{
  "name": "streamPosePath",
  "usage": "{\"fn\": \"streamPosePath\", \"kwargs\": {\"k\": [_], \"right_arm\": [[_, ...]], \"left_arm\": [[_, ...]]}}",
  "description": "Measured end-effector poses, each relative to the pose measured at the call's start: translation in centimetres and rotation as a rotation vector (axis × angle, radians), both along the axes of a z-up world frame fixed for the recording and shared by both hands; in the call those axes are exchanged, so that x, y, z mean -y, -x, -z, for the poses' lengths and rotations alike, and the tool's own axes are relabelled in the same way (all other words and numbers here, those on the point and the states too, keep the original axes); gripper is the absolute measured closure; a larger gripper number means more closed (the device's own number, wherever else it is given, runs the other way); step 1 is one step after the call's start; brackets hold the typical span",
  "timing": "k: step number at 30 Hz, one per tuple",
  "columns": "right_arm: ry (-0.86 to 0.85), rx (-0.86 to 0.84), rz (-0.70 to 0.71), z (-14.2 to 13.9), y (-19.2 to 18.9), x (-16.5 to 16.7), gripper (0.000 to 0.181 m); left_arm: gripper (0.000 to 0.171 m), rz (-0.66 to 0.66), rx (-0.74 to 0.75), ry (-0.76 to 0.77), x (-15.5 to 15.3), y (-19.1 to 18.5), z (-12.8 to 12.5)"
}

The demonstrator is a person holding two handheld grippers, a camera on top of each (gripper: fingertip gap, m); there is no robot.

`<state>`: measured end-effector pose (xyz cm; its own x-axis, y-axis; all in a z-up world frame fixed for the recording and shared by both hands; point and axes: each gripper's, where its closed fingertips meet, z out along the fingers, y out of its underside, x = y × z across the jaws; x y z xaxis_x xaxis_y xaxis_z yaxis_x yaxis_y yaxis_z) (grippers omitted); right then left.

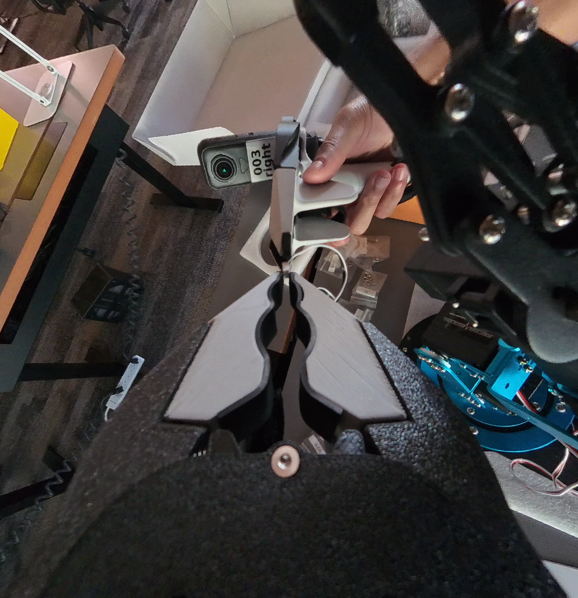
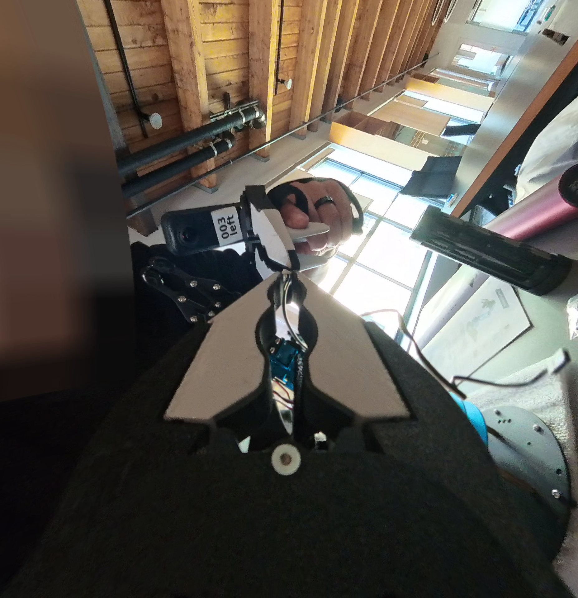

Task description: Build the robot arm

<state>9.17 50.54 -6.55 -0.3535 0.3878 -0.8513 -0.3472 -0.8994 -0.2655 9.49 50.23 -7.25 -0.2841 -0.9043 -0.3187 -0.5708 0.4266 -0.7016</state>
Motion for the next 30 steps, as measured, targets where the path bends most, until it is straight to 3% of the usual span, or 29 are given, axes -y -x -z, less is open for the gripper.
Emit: {"fn": "streamPosePath", "kwargs": {"k": [3,10,14,17,20,23,26,30], "right_arm": [[-0.010,0.011,-0.021,0.1,0.3,0.2,0.171],[0.003,-0.003,-0.018,0.5,0.2,0.0,0.176],[-0.007,0.026,-0.016,0.7,0.3,0.4,0.177],[-0.031,0.132,-0.024,1.8,0.4,0.7,0.177],[-0.077,0.328,-0.079,4.0,0.3,1.6,0.177],[-0.067,0.424,-0.281,5.4,0.8,4.6,0.176],[0.020,0.389,-0.508,5.9,1.6,7.4,0.176],[0.150,0.242,-0.696,5.4,3.1,9.1,0.176]], "left_arm": [[0.169,0.002,0.001,0.000,0.1,-0.2,0.1],[0.169,-0.008,-0.008,-0.005,-0.1,-0.3,0.4],[0.168,-0.032,-0.025,0.066,0.3,-0.1,0.6],[0.148,-0.113,-0.073,0.173,0.0,0.7,1.5],[0.144,-0.232,-0.154,0.468,0.2,2.7,2.7],[0.142,-0.343,-0.319,1.024,3.0,5.1,3.6],[0.135,-0.384,-0.457,1.482,5.7,6.8,3.0],[0.126,-0.453,-0.663,1.788,8.0,8.3,3.2]]}}
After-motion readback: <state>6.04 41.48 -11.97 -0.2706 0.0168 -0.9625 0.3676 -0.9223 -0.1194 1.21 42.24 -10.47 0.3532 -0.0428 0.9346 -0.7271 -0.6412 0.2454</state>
